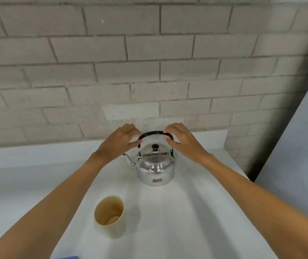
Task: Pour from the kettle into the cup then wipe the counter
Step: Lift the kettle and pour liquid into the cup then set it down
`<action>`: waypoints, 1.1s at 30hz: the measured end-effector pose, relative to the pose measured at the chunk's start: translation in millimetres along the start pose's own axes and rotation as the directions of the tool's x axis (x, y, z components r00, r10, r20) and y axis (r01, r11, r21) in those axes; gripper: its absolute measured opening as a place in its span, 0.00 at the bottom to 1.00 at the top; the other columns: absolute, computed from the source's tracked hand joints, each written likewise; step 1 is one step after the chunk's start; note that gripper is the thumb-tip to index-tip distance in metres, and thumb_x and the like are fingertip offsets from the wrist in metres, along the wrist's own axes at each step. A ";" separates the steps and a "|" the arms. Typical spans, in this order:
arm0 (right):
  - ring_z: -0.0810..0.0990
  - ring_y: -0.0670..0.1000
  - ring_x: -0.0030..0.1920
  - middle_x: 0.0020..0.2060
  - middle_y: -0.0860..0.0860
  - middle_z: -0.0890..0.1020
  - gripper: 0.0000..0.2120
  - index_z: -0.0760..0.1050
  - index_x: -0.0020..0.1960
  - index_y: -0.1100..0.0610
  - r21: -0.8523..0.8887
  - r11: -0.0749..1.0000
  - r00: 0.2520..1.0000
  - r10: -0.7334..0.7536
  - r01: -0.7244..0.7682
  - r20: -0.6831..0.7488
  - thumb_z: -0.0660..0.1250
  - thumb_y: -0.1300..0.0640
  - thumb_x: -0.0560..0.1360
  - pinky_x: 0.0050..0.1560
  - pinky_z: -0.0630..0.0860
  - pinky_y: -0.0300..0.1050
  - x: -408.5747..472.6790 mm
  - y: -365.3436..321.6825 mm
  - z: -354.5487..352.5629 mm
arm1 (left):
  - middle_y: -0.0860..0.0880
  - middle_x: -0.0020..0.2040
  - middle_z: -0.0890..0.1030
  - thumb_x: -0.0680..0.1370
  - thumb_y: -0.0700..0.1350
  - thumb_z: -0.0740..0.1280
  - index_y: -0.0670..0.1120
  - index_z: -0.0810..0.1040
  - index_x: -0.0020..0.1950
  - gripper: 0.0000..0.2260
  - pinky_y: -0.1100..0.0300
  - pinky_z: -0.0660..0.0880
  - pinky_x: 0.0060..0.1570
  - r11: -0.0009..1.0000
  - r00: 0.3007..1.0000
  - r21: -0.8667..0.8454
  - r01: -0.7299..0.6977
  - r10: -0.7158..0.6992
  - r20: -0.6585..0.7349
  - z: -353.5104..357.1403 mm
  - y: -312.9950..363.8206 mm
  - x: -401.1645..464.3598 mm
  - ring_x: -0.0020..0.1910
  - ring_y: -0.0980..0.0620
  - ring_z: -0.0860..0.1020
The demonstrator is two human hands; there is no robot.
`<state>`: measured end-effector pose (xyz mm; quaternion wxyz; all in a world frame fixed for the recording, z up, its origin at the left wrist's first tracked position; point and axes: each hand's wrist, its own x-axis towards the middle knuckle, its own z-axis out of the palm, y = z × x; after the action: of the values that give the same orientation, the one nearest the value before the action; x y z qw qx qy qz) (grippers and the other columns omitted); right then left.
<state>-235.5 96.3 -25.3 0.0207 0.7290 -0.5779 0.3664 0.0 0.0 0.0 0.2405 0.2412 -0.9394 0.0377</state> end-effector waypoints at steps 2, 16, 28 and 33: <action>0.69 0.49 0.63 0.61 0.51 0.75 0.15 0.73 0.63 0.57 0.027 0.998 0.999 0.048 -0.048 0.022 0.65 0.55 0.78 0.67 0.63 0.41 2.3 6.9 5.0 | 0.44 0.53 0.77 0.77 0.48 0.65 0.40 0.76 0.59 0.15 0.55 0.77 0.50 1.000 1.000 -0.024 0.010 -0.010 0.008 10.8 -2.7 1.8 0.48 0.47 0.77; 0.71 0.42 0.66 0.66 0.47 0.74 0.27 0.68 0.70 0.51 0.399 0.890 0.975 0.203 -0.223 0.092 0.71 0.51 0.73 0.65 0.69 0.36 23.9 36.8 54.9 | 0.48 0.72 0.68 0.77 0.58 0.58 0.51 0.55 0.76 0.29 0.64 0.60 0.66 0.790 0.941 -0.511 0.339 -0.286 0.183 82.5 -16.7 16.5 0.70 0.52 0.67; 0.81 0.41 0.44 0.44 0.47 0.84 0.09 0.81 0.53 0.56 0.586 0.771 0.957 0.289 -0.250 0.029 0.70 0.60 0.73 0.48 0.77 0.36 32.8 34.3 53.4 | 0.43 0.50 0.82 0.80 0.44 0.61 0.42 0.77 0.58 0.10 0.53 0.77 0.55 0.517 0.906 -0.787 0.336 -0.407 0.119 76.1 1.5 30.4 0.52 0.48 0.80; 0.82 0.45 0.45 0.46 0.51 0.85 0.09 0.81 0.53 0.57 0.562 0.791 0.957 0.292 -0.243 0.003 0.70 0.61 0.73 0.49 0.77 0.37 31.0 27.7 49.6 | 0.53 0.39 0.78 0.79 0.43 0.61 0.40 0.77 0.57 0.10 0.61 0.73 0.48 0.537 0.908 -0.774 0.336 -0.402 0.116 72.4 6.7 31.3 0.40 0.57 0.76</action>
<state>-232.0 39.0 -55.1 -0.2202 0.5981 -0.5419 0.5478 -58.6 -21.2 -48.8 0.3585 0.3036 -0.7792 -0.4149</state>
